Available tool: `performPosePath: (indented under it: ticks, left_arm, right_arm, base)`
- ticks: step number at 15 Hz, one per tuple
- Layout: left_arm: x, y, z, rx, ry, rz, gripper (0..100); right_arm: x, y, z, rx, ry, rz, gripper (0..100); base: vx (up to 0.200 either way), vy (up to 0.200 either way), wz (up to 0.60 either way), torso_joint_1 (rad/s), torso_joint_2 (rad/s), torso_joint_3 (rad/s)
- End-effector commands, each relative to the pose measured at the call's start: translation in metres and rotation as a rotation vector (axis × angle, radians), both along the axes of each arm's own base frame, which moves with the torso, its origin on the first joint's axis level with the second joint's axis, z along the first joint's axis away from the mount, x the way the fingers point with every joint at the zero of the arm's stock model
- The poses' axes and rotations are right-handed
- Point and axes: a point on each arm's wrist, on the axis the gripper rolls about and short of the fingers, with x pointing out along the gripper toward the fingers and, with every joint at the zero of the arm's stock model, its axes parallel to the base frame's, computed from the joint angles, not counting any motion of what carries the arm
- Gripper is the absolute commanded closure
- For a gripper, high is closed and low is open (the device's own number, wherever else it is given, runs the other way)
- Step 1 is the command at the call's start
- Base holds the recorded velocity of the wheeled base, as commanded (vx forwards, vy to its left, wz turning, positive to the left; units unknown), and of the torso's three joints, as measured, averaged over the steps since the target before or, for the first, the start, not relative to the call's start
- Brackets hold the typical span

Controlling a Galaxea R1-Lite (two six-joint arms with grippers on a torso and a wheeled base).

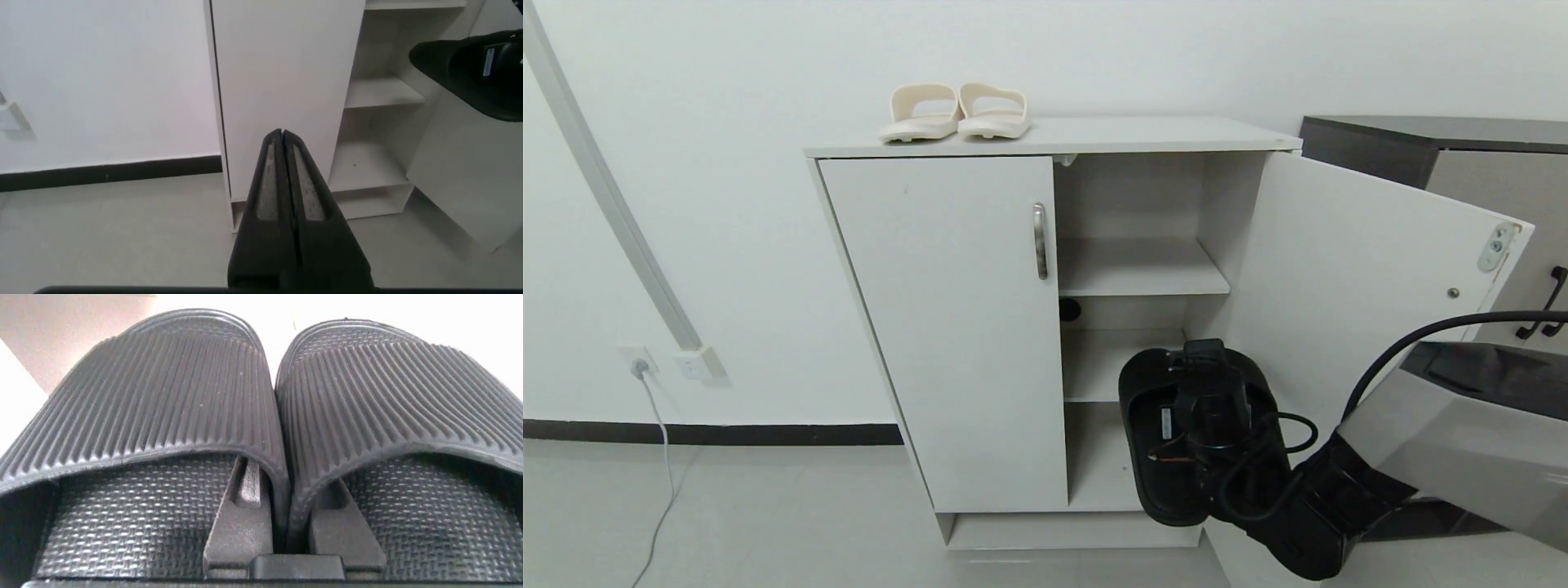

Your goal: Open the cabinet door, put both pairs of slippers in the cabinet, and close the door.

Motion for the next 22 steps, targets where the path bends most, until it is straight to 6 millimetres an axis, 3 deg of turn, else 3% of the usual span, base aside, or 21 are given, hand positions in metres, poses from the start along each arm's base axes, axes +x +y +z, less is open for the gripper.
performPosePath:
  ticks: [1,6,15,22]
  left_arm:
    - [0.000,0.000,0.000,-0.002,0.002,-0.001,100]
    - [0.000,0.000,0.000,-0.006,0.002,0.001,100]
    - [0.000,0.000,0.000,-0.006,0.001,0.002,100]
    - [0.000,0.000,0.000,-0.006,0.001,0.001,100]
  right_arm:
    - [0.007,-0.008,-0.003,0.001,0.008,-0.010,100]
    - [0.015,-0.012,-0.015,-0.010,0.031,-0.019,100]
    - [0.015,-0.011,-0.015,-0.003,0.017,-0.018,100]
    - [0.007,0.020,-0.007,0.042,-0.013,0.115,100]
  base:
    - [0.000,0.000,0.00,0.000,0.00,0.000]
    - [0.000,0.000,0.00,0.000,0.00,0.000]
    - [0.000,0.000,0.00,0.000,0.00,0.000]
    - [0.000,0.000,0.00,0.000,0.00,0.000]
